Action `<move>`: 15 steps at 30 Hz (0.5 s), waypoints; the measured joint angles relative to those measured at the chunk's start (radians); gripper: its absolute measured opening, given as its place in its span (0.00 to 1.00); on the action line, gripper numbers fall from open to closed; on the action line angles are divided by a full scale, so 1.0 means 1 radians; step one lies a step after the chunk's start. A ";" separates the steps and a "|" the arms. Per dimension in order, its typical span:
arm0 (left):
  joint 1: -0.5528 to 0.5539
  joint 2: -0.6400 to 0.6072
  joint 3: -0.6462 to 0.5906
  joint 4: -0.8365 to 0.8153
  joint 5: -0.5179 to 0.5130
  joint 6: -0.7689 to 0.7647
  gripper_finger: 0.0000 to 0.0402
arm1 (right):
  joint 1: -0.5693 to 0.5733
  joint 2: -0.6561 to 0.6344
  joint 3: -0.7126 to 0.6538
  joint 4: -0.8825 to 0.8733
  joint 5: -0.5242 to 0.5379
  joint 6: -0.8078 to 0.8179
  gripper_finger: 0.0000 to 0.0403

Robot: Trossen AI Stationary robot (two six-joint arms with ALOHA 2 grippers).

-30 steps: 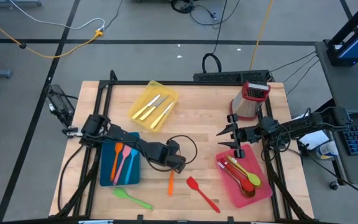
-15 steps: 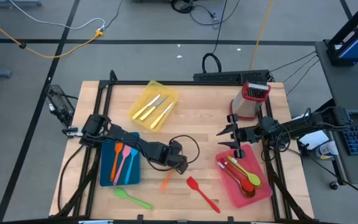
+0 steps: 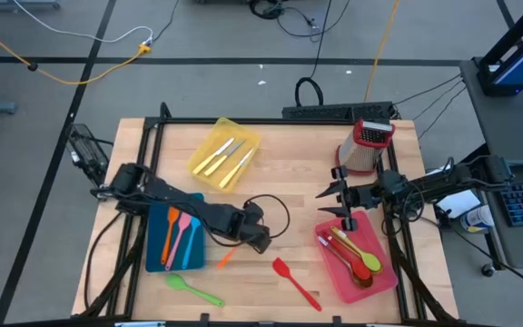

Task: Pick & Place Kitchen Items
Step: Put the orange spatula into the blue bin

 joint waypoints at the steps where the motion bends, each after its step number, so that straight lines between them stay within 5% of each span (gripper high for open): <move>1: -0.001 -0.016 0.000 -0.020 -0.013 -0.001 0.05 | 0.000 0.001 0.000 -0.003 0.000 0.000 0.35; 15: -0.054 -0.220 0.001 -0.241 -0.155 -0.077 0.05 | 0.000 0.013 0.000 0.009 0.000 0.000 0.35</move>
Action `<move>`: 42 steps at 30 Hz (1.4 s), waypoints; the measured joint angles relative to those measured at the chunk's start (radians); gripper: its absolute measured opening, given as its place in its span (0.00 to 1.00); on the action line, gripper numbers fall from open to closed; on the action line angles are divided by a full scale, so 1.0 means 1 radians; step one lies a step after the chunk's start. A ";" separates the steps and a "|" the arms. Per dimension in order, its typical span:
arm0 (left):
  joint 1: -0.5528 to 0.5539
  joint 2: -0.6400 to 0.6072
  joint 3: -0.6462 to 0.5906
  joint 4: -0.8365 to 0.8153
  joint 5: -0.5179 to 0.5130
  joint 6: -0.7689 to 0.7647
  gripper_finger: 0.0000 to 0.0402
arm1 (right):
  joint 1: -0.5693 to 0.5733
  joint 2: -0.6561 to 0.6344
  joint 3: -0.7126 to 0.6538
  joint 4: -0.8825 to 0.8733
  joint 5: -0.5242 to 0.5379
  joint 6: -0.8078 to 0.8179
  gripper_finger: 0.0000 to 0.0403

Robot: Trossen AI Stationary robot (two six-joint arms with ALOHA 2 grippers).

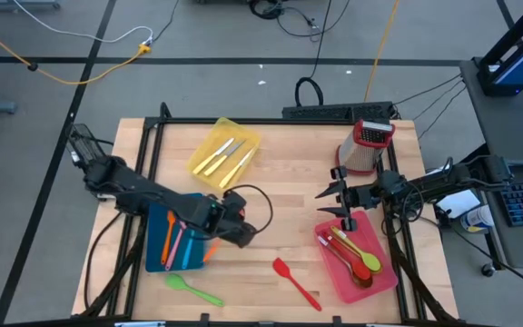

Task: Pick & Place Kitchen Items
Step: Put the orange spatula into the blue bin

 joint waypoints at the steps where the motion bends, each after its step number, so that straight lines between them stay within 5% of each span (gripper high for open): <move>1: -0.006 -0.013 0.000 -0.026 -0.007 -0.014 0.05 | 0.000 0.000 0.000 0.000 0.000 0.000 0.35; 10: -0.060 -0.069 0.001 -0.364 -0.029 -0.212 0.06 | 0.000 0.000 0.000 -0.001 0.000 0.000 0.35; 17: -0.118 -0.071 0.001 -0.562 0.063 -0.400 0.09 | 0.000 0.000 0.000 -0.001 0.000 0.000 0.35; 23: -0.183 -0.071 -0.016 -0.566 0.085 -0.485 0.06 | 0.000 0.000 0.000 0.000 0.000 0.000 0.35; 31: -0.222 -0.071 -0.193 -0.556 0.186 -0.636 0.09 | 0.000 0.000 0.000 0.000 0.000 0.003 0.35; 42: -0.119 -0.071 -0.336 -0.433 0.192 -0.513 0.07 | 0.000 0.000 0.000 0.023 0.000 0.001 0.35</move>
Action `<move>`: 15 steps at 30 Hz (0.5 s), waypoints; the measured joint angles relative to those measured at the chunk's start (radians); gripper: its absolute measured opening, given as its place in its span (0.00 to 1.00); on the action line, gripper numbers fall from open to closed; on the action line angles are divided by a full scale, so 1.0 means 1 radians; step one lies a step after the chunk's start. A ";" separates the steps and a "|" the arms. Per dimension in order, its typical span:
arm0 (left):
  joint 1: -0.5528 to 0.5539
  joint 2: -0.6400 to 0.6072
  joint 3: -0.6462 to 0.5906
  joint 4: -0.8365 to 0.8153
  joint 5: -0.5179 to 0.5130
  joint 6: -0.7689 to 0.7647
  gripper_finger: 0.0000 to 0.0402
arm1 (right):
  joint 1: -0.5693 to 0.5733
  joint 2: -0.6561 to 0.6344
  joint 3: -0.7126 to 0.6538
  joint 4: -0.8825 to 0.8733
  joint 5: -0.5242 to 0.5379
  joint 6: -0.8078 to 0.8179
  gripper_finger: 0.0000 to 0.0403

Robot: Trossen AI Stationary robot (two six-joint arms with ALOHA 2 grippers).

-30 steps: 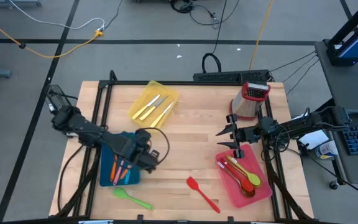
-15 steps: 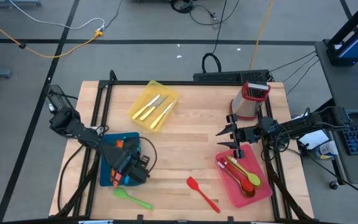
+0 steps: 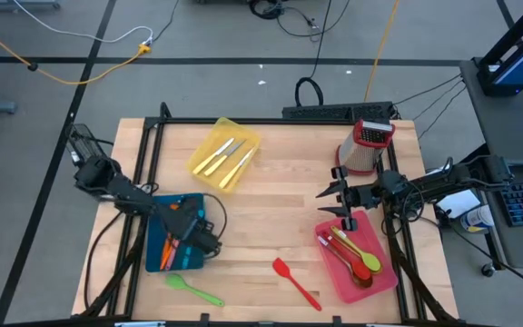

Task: Pick & Place Kitchen Items
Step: Put the orange spatula into the blue bin

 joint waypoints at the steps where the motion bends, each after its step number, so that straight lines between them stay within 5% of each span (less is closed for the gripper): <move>1: 0.016 0.000 -0.001 0.004 0.000 0.022 0.08 | 0.000 0.000 0.000 0.000 0.000 0.000 0.35; 15: 0.182 0.000 -0.025 0.224 -0.041 0.249 0.08 | 0.000 0.000 0.000 -0.001 0.001 0.000 0.35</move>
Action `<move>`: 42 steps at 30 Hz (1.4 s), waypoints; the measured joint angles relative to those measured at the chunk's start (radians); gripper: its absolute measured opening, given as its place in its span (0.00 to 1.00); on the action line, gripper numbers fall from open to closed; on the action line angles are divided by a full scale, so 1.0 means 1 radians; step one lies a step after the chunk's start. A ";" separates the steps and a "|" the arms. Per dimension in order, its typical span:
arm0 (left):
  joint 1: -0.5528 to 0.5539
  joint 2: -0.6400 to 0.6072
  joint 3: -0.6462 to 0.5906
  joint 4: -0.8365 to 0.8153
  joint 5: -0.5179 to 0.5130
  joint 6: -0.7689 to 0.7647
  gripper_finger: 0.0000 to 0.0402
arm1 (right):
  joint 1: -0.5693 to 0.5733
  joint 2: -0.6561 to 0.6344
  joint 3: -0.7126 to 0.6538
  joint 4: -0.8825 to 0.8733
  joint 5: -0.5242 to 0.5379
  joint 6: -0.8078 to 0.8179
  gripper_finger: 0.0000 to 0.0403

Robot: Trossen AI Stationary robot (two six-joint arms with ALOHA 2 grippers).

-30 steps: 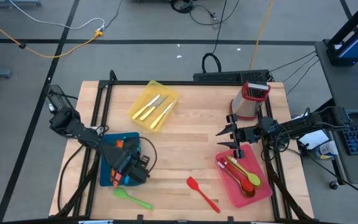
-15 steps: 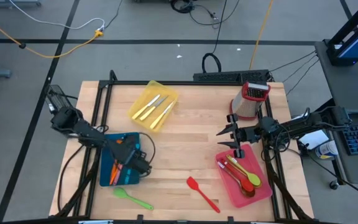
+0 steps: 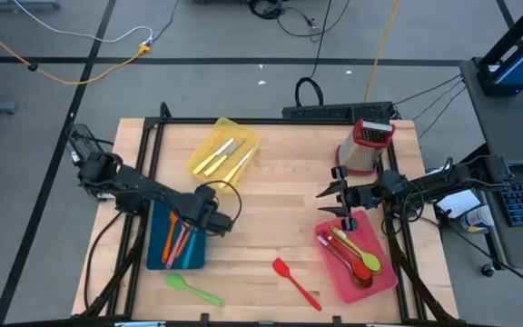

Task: Pick & Place Kitchen Items
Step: Put the orange spatula into the blue bin, then put the red spatula into the blue bin

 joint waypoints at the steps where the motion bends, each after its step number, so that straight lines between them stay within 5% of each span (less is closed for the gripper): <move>1: 0.002 0.000 -0.010 0.026 0.002 0.020 0.10 | 0.000 0.000 0.000 -0.002 0.000 0.000 0.35; 16: 0.001 0.000 -0.098 0.057 0.028 0.056 0.37 | 0.000 0.000 0.000 -0.007 0.000 0.000 0.35; 25: 0.003 0.000 0.029 -0.085 0.141 0.029 0.43 | 0.000 0.000 0.000 -0.007 0.000 -0.009 0.35; 42: -0.028 0.000 0.263 -0.178 -0.217 0.127 0.33 | 0.026 0.000 0.000 -0.057 -0.004 0.056 0.35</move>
